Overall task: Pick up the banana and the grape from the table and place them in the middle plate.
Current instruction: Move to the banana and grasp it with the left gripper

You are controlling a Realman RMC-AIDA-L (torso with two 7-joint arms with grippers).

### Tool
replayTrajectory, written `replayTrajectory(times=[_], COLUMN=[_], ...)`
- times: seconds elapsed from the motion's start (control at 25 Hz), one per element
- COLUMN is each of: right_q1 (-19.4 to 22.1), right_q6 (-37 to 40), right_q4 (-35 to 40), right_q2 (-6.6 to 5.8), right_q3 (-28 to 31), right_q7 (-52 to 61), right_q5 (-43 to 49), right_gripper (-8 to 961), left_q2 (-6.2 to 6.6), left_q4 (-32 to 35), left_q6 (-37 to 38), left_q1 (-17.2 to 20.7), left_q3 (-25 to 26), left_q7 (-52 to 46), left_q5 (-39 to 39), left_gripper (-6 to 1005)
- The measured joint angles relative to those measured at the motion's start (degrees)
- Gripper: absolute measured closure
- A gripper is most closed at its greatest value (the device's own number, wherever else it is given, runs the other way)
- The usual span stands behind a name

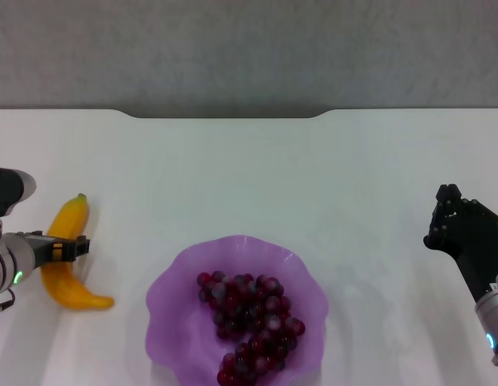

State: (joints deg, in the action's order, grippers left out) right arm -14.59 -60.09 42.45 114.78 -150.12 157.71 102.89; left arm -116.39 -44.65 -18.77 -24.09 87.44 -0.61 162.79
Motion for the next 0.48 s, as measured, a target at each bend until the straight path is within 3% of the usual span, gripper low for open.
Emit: replayTrajectory(times=[0.24, 0.48], right_q1=[0.0, 0.0], right_q6=[0.0, 0.1], right_q4=[0.0, 0.0], right_q2=[0.0, 0.0], right_q3=[0.0, 0.0], right_q7=[0.1, 0.1], right_q5=[0.0, -0.2], right_gripper=[911, 911], left_q2=[0.02, 0.02], left_q4=[0.0, 0.0], left_q6=[0.0, -0.1], left_q1=[0.0, 0.0], left_q3=[0.0, 0.0], left_q7=[0.4, 0.7], left_q5=[0.0, 0.0], left_gripper=[198, 454])
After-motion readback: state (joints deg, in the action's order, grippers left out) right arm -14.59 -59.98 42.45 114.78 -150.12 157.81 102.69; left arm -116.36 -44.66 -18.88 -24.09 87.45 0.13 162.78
